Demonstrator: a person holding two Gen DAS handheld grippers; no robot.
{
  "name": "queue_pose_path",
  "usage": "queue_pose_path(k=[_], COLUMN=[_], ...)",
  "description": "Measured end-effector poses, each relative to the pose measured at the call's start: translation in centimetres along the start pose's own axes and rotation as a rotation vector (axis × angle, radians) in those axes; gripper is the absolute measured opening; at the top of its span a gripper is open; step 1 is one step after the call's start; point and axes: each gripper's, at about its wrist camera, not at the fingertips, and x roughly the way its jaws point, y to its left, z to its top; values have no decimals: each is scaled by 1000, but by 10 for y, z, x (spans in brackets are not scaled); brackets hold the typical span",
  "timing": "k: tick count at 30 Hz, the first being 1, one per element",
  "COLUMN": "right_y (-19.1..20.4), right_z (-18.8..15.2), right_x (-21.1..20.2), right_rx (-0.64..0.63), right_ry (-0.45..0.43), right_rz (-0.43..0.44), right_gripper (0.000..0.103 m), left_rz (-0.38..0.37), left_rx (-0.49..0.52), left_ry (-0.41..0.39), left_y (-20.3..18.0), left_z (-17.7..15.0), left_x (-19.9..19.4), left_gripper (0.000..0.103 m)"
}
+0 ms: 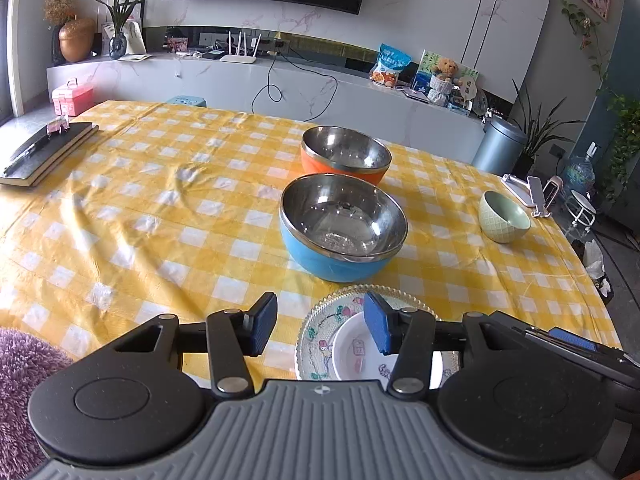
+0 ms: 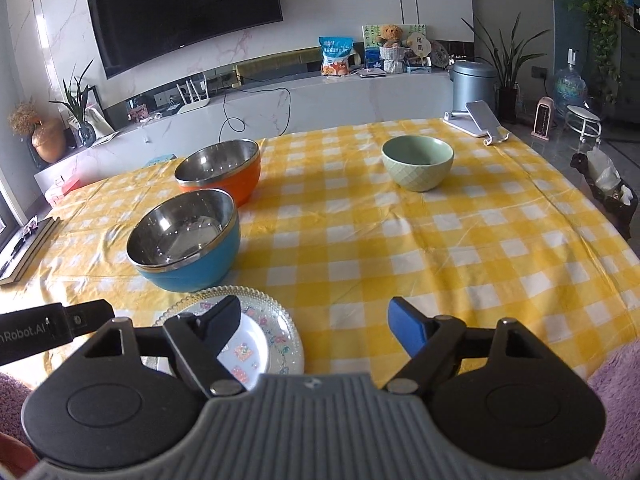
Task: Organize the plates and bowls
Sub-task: 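Move both grippers to the rim of the blue steel bowl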
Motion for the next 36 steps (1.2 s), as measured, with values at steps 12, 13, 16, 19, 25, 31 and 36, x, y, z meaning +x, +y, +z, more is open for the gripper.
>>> queue_pose_path(k=[12,13,16,19,25,31,36], right_y=[5,7,18,24,33,47,62], right_z=[32,36,49,62,79,97,103], right_x=[13,16,23,31,58,98,135], right_rx=[75,74,68,87,90,104,73], right_ry=[63,71,81,83,106,146,197], right_rz=[58,53,55,80,88,99,96], right_gripper=[79,79,79,79,80,80,78], left_rz=[-11,-7,17,30,77,55,91], left_rx=[-131,-138,-144,-131,-115,-168,-177], left_ry=[-16,-12,-12,-1,-7,69,132], left_y=[25,26,25,24,28,38,49], left_z=[44,49,64,76,84,90,101], left_x=[0,2,6,16,41,82,118], left_gripper=[79,79,79,80,86,85,82])
